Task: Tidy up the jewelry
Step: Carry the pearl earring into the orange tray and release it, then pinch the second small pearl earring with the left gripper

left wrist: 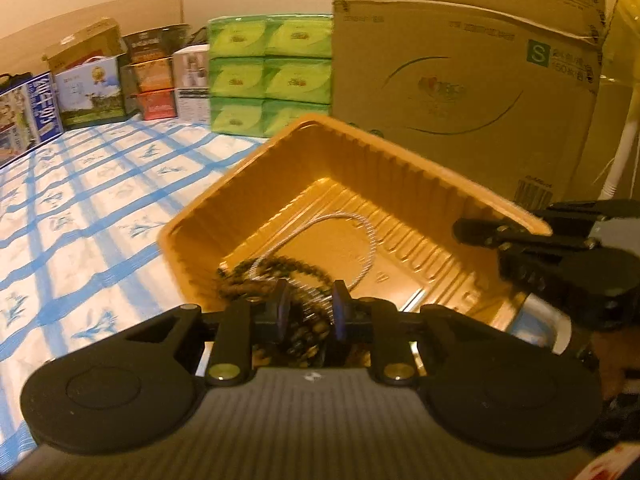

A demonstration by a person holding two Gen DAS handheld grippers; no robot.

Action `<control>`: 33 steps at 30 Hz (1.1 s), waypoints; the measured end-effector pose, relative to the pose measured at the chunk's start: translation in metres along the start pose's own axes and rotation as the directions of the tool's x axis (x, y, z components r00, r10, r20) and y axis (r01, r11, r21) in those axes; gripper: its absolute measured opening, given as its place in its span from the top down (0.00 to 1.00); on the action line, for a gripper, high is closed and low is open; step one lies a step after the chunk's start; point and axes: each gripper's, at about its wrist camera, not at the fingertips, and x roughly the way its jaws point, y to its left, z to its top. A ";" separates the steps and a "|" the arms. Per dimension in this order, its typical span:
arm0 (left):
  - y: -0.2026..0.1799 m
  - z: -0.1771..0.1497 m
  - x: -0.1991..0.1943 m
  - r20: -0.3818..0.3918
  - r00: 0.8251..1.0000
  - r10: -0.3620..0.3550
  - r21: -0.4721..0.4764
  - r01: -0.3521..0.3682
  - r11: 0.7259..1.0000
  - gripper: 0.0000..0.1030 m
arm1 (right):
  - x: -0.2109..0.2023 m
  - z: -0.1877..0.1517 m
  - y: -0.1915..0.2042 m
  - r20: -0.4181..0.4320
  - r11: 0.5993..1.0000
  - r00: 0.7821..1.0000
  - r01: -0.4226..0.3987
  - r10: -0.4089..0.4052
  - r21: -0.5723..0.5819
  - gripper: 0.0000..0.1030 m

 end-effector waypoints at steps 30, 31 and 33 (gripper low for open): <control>0.171 -0.069 -0.002 -0.109 0.914 0.390 -0.050 -0.397 0.916 0.81 | 0.005 0.001 -0.004 -0.015 1.000 1.000 0.000 0.000 -0.002 0.94; 0.171 -0.069 0.002 -0.108 0.916 0.386 -0.042 -0.392 0.919 0.81 | 0.005 0.001 -0.004 -0.015 1.000 1.000 0.001 -0.001 -0.003 0.94; 0.172 -0.069 0.008 -0.108 0.917 0.384 -0.029 -0.389 0.921 0.81 | 0.005 0.001 -0.004 -0.015 1.000 1.000 0.000 0.000 -0.003 0.94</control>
